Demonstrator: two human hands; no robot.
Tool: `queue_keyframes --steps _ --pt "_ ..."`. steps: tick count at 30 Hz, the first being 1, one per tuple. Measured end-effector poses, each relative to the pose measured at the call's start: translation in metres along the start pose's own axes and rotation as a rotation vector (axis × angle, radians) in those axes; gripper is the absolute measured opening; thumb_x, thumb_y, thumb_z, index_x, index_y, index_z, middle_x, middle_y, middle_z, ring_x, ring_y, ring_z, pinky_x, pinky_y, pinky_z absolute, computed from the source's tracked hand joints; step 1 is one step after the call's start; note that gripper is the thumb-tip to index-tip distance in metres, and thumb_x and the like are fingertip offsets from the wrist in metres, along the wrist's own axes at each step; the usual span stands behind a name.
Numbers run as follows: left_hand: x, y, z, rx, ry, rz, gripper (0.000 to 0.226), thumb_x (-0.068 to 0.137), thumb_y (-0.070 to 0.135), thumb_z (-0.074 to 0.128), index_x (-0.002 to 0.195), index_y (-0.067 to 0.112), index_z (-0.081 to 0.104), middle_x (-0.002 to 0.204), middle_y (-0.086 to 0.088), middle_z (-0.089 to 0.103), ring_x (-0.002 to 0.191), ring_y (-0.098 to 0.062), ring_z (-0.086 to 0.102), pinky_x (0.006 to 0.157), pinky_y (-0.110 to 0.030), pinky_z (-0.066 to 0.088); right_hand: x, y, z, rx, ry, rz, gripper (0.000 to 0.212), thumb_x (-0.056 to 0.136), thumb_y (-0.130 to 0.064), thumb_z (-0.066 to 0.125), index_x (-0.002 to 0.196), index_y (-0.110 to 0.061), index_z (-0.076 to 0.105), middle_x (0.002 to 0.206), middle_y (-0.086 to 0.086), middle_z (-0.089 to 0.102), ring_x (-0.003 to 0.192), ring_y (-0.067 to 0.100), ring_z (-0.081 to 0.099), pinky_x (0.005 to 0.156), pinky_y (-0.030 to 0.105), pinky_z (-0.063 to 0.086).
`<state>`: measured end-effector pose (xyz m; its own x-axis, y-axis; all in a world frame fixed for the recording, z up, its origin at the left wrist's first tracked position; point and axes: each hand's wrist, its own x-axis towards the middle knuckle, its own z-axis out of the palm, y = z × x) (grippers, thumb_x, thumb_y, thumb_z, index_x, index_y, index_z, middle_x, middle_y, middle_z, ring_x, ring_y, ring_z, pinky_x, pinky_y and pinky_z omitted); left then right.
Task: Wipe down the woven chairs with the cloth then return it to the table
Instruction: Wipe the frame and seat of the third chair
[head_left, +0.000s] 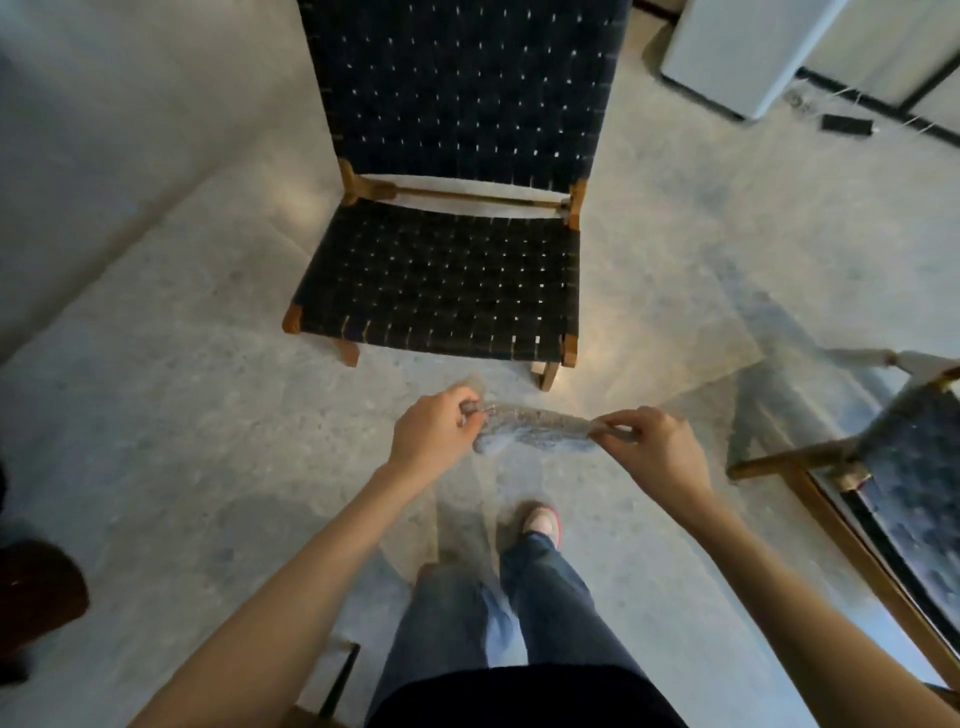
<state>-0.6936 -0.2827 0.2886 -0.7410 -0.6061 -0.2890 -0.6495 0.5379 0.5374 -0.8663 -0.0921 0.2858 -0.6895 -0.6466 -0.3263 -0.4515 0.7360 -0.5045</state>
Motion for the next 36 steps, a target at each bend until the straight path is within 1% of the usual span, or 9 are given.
queue_keyframes --steps 5,8,11,18,21,27,31,34,36 --pt "0.042 -0.005 0.056 -0.045 -0.062 0.001 0.017 0.091 0.032 0.06 0.106 0.023 0.06 0.064 0.017 0.049 0.054 0.003 0.05 0.042 -0.008 0.034 0.023 0.047 0.029 0.058 0.017 0.119 0.018 0.09 -0.039 0.062 0.1 -0.03 0.074 0.096 -0.007 0.073 0.076 0.013 0.065 0.067 0.033 0.058" --pt "0.072 -0.023 0.096 -0.068 -0.106 -0.008 0.01 0.089 0.034 0.062 0.096 0.027 0.059 0.06 0.018 0.05 0.054 0.007 0.053 0.044 -0.005 0.035 0.045 0.075 0.055 0.079 0.029 0.193 0.017 0.089 -0.038 0.064 0.098 -0.029 0.075 0.088 -0.005 0.073 0.073 0.014 0.063 0.056 0.024 0.043" --pt "0.108 -0.056 0.142 -0.07 -0.198 0.004 0.01 0.088 0.038 0.062 0.092 0.033 0.055 0.064 0.022 0.05 0.056 0.011 0.052 0.041 -0.007 0.035 0.075 0.102 0.095 0.102 0.0 0.236 0.017 0.09 -0.032 0.064 0.102 -0.025 0.074 0.091 -0.003 0.072 0.069 0.011 0.057 0.051 0.015 0.035" --pt "0.209 -0.148 0.277 -0.136 -0.439 0.001 0.011 0.089 0.043 0.057 0.085 0.042 0.048 0.078 0.02 0.058 0.067 0.005 0.059 0.05 -0.009 0.038 0.165 0.181 0.213 0.171 0.036 0.291 0.017 0.091 -0.029 0.063 0.103 -0.022 0.073 0.098 -0.003 0.071 0.074 0.011 0.059 0.062 0.024 0.046" --pt "0.252 -0.182 0.338 -0.144 -0.472 0.016 0.013 0.092 0.041 0.055 0.081 0.039 0.048 0.074 0.015 0.061 0.063 0.007 0.06 0.047 -0.008 0.039 0.212 0.218 0.264 0.182 0.037 0.297 0.019 0.091 -0.028 0.063 0.106 -0.019 0.073 0.102 0.0 0.071 0.079 0.013 0.06 0.067 0.026 0.048" --pt "0.321 -0.227 0.439 -0.188 -0.39 0.037 0.011 0.095 0.033 0.053 0.086 0.03 0.049 0.078 0.009 0.06 0.071 -0.003 0.059 0.059 -0.019 0.042 0.298 0.287 0.345 0.153 0.008 0.286 0.022 0.091 -0.029 0.062 0.106 -0.017 0.072 0.104 0.005 0.072 0.092 0.022 0.065 0.084 0.04 0.054" --pt "0.348 -0.241 0.476 -0.286 -0.269 0.21 0.021 0.092 0.019 0.059 0.078 0.022 0.045 0.069 0.01 0.044 0.061 0.01 0.048 0.057 -0.007 0.037 0.341 0.315 0.386 0.074 0.109 0.21 0.022 0.091 -0.027 0.061 0.109 -0.02 0.071 0.107 0.003 0.071 0.095 0.021 0.065 0.082 0.036 0.053" --pt "0.364 -0.244 0.489 -0.317 -0.077 0.284 0.019 0.092 0.023 0.06 0.079 0.027 0.046 0.07 0.01 0.048 0.065 -0.001 0.048 0.056 -0.011 0.035 0.364 0.321 0.405 0.287 0.202 0.233 0.02 0.09 -0.03 0.064 0.107 -0.02 0.068 0.103 0.0 0.069 0.094 0.019 0.065 0.082 0.035 0.055" --pt "0.372 -0.244 0.494 -0.386 0.04 0.298 0.011 0.091 0.025 0.061 0.088 0.02 0.051 0.073 0.002 0.055 0.068 -0.016 0.056 0.06 -0.024 0.044 0.371 0.317 0.41 0.53 0.251 0.218 0.014 0.089 -0.028 0.067 0.099 -0.02 0.065 0.097 0.002 0.065 0.091 0.022 0.066 0.079 0.036 0.058"
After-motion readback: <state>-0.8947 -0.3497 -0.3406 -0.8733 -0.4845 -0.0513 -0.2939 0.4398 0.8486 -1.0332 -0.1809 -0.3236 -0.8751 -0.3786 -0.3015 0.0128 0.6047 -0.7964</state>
